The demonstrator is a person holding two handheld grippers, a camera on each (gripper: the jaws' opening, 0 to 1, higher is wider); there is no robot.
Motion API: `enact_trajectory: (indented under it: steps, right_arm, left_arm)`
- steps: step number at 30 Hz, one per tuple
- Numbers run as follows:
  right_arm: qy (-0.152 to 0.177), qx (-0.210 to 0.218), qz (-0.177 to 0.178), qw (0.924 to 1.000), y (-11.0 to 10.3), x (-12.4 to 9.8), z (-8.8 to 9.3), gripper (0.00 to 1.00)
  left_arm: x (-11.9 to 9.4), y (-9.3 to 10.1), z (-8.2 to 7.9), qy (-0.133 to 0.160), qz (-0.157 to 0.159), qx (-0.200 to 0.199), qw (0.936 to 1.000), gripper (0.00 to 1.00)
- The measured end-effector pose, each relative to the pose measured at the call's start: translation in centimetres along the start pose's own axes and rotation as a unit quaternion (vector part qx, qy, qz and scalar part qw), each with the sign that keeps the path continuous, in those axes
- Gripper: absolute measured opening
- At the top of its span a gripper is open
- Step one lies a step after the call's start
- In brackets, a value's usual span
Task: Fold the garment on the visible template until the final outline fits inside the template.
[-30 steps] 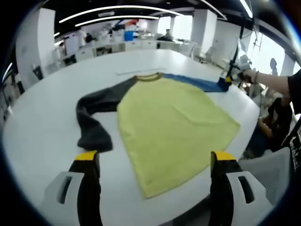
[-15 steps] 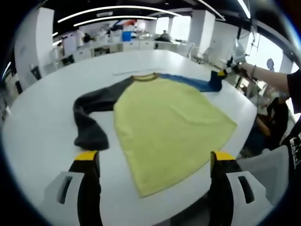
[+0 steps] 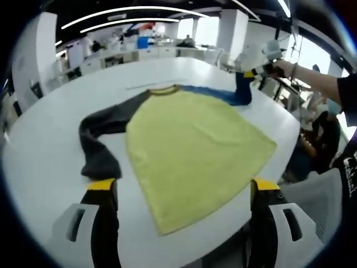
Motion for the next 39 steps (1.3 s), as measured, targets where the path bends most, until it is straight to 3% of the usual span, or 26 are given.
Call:
enact_trajectory:
  steps: [39]
  right_arm:
    - [0.027, -0.011, -0.078, 0.9966, -8.9, 3.2, -5.9, 0.0]
  left_arm:
    - [0.2, 0.6, -0.1, -0.001, 0.016, 0.003, 0.9999, 0.94]
Point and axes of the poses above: the point that each gripper's makers call its tool centre point, and the gripper's own axes: x roughly forward along the fingers, y roughly to its right, z roughly out of its underside, the point moved 3 cm from there along -x, roughly backward along the fingers, and after that the axes turned 4 degrees about -z, right-handed, at the moved point
